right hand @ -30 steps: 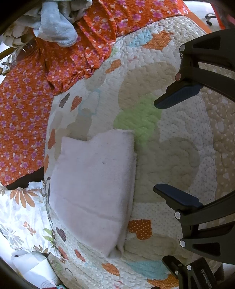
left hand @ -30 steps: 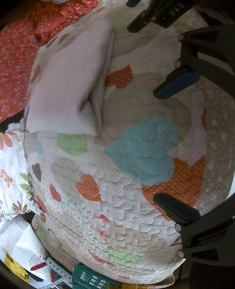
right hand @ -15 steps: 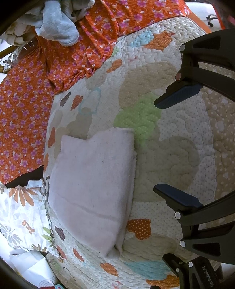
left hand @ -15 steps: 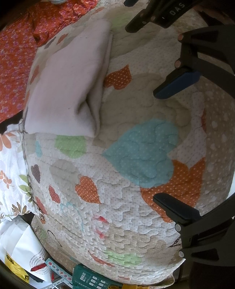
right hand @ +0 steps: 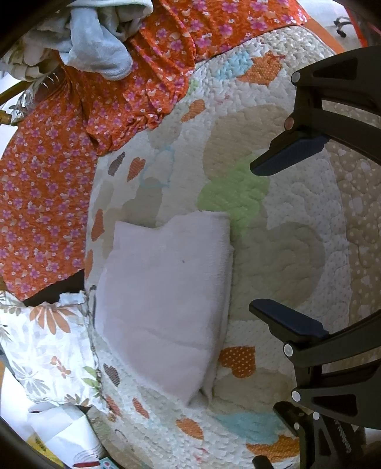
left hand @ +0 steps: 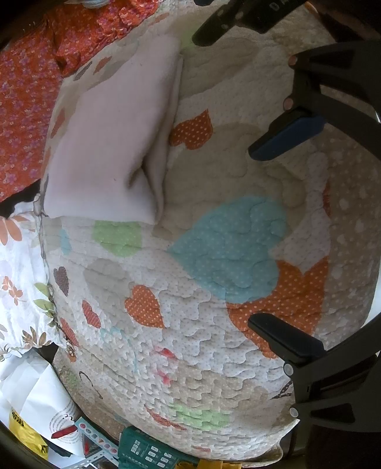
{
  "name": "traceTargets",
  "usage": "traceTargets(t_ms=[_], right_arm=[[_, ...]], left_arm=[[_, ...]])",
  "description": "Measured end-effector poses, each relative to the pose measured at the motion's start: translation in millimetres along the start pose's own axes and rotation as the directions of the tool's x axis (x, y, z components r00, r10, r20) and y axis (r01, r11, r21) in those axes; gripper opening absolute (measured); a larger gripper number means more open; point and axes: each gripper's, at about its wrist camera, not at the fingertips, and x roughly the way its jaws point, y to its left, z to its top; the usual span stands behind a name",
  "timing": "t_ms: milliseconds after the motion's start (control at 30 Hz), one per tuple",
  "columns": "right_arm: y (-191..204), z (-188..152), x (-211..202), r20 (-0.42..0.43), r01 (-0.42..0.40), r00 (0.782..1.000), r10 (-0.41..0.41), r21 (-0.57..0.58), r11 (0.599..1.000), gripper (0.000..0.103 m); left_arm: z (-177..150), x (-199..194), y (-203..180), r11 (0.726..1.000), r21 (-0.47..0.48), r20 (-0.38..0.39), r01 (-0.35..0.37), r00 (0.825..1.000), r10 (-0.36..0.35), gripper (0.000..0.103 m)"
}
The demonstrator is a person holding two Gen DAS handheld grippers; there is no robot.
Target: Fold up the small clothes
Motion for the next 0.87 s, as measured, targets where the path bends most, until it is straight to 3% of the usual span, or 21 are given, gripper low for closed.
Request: traceTargets(t_ms=[867], right_arm=[[-3.7,1.8,-14.2,0.01,-0.04,0.999,0.04,0.024,0.999,0.093]], left_arm=[[-2.0,-7.4,-12.6,1.0,0.022,0.013,-0.008,1.0,0.008,0.103]])
